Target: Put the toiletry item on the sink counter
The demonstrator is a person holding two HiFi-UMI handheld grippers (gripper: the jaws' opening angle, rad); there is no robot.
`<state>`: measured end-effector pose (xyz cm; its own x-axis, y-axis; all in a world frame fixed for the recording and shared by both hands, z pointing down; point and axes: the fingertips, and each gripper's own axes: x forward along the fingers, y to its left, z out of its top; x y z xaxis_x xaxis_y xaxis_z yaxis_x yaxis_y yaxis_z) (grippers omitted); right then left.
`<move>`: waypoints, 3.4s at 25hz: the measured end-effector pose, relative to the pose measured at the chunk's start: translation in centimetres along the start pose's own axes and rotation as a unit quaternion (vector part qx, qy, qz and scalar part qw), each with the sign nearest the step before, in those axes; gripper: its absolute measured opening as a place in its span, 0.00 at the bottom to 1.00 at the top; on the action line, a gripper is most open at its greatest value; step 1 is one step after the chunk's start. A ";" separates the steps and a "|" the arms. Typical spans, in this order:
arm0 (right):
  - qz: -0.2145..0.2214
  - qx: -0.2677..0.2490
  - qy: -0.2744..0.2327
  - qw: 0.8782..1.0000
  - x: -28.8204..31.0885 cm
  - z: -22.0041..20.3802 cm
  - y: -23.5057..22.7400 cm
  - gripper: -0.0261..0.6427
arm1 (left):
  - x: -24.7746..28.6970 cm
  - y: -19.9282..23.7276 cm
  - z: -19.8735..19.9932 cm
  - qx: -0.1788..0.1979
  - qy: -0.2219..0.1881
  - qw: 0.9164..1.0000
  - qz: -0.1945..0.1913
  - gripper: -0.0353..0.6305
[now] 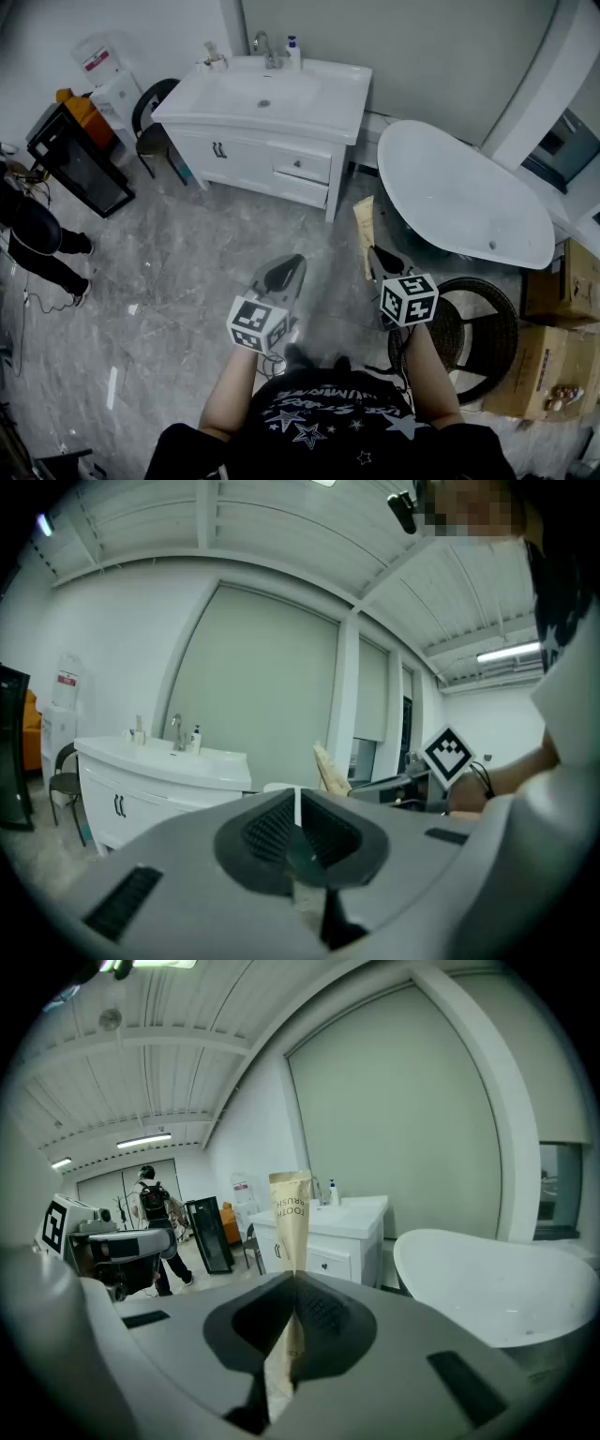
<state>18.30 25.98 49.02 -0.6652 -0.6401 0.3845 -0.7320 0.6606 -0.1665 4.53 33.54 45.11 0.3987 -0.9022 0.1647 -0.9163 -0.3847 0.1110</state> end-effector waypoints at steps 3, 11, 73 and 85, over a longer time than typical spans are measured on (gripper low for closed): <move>0.003 -0.002 0.002 1.000 0.2 -0.2 0.1 0.06 | 0.0 0.1 -0.4 -0.001 0.006 1.000 0.003 0.10; 0.004 -0.001 0.009 1.000 1.3 -0.3 0.1 0.06 | -0.4 1.4 -0.1 -0.004 0.006 1.000 0.018 0.10; 0.050 0.010 0.051 0.997 32.4 12.9 -20.5 0.07 | 24.7 21.4 2.7 -0.059 0.038 0.995 0.066 0.10; 0.100 0.029 0.060 0.993 34.5 12.8 -24.0 0.07 | 30.1 20.8 2.4 -0.072 0.063 0.993 0.074 0.10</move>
<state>11.02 -16.96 54.67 -0.7783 -0.4447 0.4432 -0.5965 0.7441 -0.3008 -2.61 -2.06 50.06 0.2708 -0.9113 0.3101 -0.9538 -0.2104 0.2146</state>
